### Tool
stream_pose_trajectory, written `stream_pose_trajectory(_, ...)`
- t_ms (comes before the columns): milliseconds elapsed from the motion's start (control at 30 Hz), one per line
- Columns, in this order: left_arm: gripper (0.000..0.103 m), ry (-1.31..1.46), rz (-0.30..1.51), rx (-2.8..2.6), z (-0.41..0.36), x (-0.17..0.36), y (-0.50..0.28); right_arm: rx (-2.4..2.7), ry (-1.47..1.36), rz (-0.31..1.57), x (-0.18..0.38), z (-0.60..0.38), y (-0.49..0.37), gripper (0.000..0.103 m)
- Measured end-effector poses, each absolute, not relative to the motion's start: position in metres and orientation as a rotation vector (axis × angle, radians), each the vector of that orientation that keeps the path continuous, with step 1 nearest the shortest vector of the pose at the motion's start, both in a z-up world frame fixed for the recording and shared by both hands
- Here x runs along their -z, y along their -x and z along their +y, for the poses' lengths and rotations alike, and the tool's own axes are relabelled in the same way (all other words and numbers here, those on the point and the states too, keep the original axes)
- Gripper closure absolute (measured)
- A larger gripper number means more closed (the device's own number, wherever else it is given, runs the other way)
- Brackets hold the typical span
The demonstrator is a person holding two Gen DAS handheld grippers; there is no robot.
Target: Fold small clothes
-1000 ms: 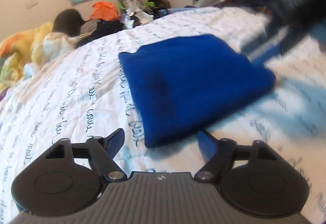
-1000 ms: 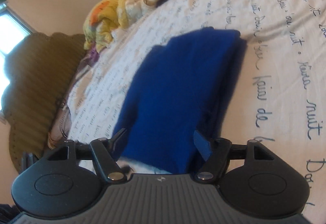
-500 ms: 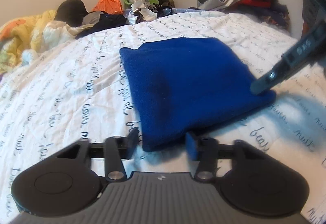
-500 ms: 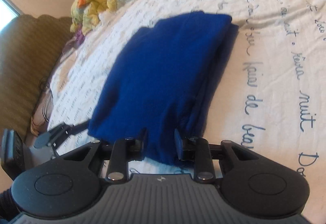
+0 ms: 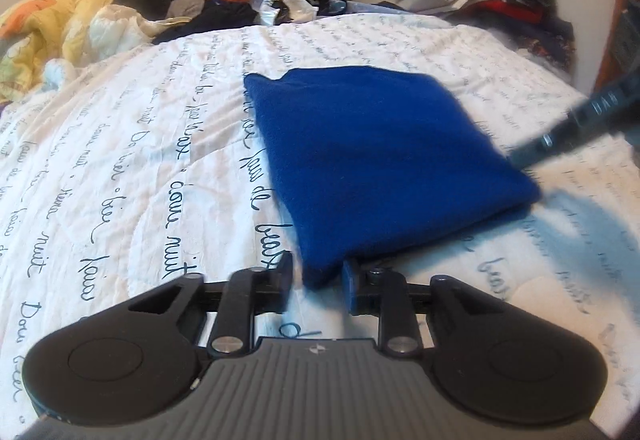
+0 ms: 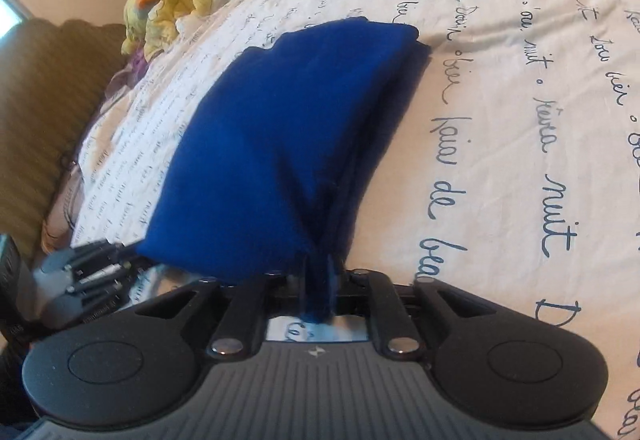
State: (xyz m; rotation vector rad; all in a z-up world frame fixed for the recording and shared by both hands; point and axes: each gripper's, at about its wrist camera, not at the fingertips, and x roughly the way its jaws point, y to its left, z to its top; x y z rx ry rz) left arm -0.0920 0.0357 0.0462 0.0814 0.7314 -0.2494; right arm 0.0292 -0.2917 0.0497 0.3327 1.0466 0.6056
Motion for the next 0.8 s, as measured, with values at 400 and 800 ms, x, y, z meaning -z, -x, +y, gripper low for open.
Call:
stream_pose_trajectory(400, 0.044, -0.031, 0.722, 0.339, -0.008, -0.029, 0.029, -0.5, -0.083, 0.885, -0.035, -0.223, -0.161, 0.033)
stream_pose_trajectory(800, 0.035, -0.068, 0.684, 0.332, -0.014, -0.023, 0.039, -0.589, 0.041, 0.919, -0.039, -0.14, -0.173, 0.031)
